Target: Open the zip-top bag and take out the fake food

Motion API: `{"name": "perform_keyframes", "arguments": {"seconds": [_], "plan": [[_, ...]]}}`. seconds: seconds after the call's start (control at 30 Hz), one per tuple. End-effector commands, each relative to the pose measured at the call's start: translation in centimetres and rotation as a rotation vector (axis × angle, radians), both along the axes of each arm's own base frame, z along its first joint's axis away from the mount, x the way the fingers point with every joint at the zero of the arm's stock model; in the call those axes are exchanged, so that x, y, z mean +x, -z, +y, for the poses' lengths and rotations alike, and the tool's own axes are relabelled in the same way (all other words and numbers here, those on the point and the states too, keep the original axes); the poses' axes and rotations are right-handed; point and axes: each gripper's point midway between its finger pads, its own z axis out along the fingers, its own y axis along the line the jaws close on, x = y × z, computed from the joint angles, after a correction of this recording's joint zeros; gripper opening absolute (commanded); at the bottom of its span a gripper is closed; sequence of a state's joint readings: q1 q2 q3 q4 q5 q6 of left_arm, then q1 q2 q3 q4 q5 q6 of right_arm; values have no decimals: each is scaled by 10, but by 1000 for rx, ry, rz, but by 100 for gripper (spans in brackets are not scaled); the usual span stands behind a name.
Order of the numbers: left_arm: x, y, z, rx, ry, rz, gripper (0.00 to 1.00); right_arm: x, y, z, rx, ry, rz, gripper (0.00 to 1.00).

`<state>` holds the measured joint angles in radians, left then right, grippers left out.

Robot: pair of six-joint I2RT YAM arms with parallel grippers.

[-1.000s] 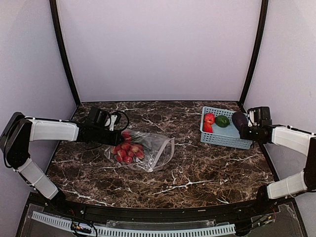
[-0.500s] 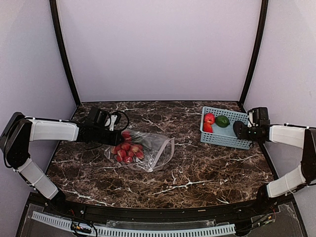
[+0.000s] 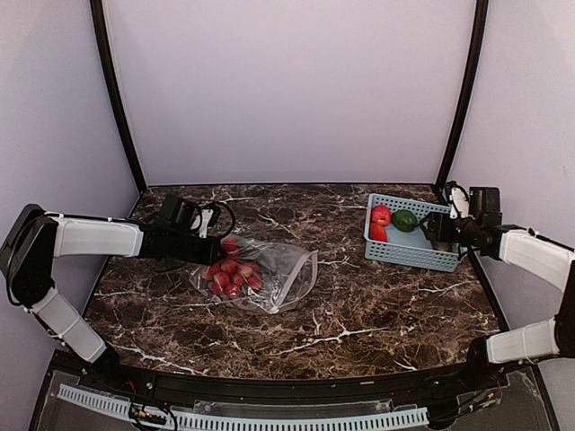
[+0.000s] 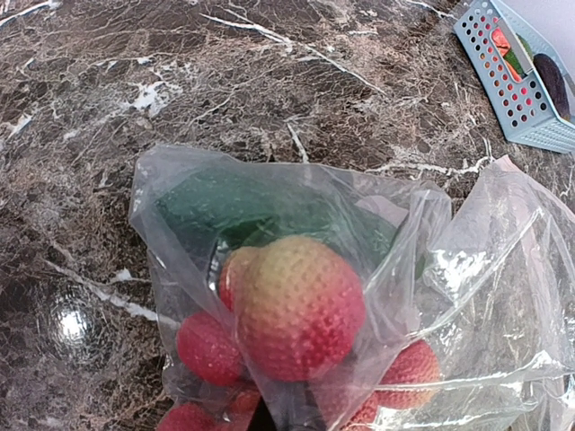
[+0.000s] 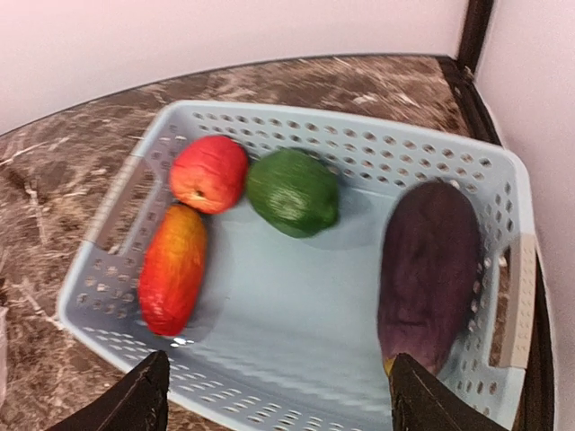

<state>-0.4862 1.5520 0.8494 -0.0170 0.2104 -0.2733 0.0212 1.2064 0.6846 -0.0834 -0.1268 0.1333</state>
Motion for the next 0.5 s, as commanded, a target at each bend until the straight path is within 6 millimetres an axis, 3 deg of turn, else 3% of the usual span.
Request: {"name": "perform_keyframes", "arguments": {"seconds": [0.0,0.17,0.47], "plan": [[-2,-20,0,-23,13,-17,1,-14,-37,71,126,-305,-126,79],[-2,-31,-2,-42,13,-23,1,-49,-20,149,160,-568,-104,74],[-4,-28,-8,-60,37,-6,1,-83,11,238,204,-846,-77,57]]}}
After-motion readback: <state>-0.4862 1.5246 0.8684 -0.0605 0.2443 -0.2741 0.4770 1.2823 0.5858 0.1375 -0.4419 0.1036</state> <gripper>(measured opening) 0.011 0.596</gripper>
